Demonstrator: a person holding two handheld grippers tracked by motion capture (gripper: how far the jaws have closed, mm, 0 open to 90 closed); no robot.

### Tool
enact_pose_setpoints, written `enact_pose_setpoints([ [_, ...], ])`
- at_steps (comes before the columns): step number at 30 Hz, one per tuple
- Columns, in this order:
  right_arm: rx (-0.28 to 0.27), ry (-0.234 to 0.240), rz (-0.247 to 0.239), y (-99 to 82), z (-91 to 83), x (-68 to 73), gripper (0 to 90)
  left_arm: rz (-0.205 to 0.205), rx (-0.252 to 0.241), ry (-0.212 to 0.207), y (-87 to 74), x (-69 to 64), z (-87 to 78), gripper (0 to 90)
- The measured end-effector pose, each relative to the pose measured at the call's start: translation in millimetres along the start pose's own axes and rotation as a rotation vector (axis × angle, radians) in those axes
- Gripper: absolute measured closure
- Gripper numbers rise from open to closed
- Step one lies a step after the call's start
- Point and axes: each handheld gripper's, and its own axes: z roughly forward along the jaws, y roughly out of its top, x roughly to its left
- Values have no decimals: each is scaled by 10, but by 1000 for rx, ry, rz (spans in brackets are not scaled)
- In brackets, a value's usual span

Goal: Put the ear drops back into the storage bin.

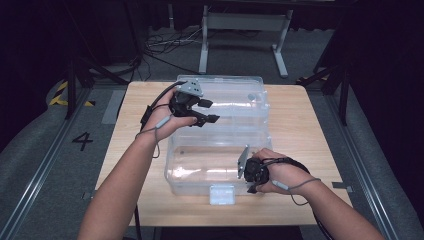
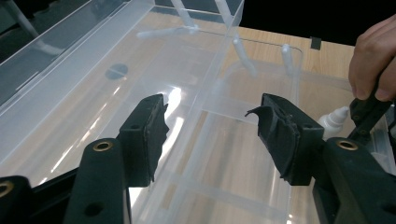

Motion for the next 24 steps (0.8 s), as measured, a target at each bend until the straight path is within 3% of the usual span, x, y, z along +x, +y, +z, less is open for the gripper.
enact_pose_setpoints([
  [7, 8, 4, 12, -32, 47, -3, 801, 4, 47, -11, 60, 42, 199, 458],
  [13, 10, 4, 11, -34, 55, -5, 802, 17, 104, -37, 79, 50, 303, 544],
  [21, 17, 5, 14, -23, 65, -6, 802, 18, 86, -36, 61, 73, 301, 646],
  [24, 19, 0, 4, -17, 74, -11, 803, 15, 82, -29, 59, 81, 292, 724],
])
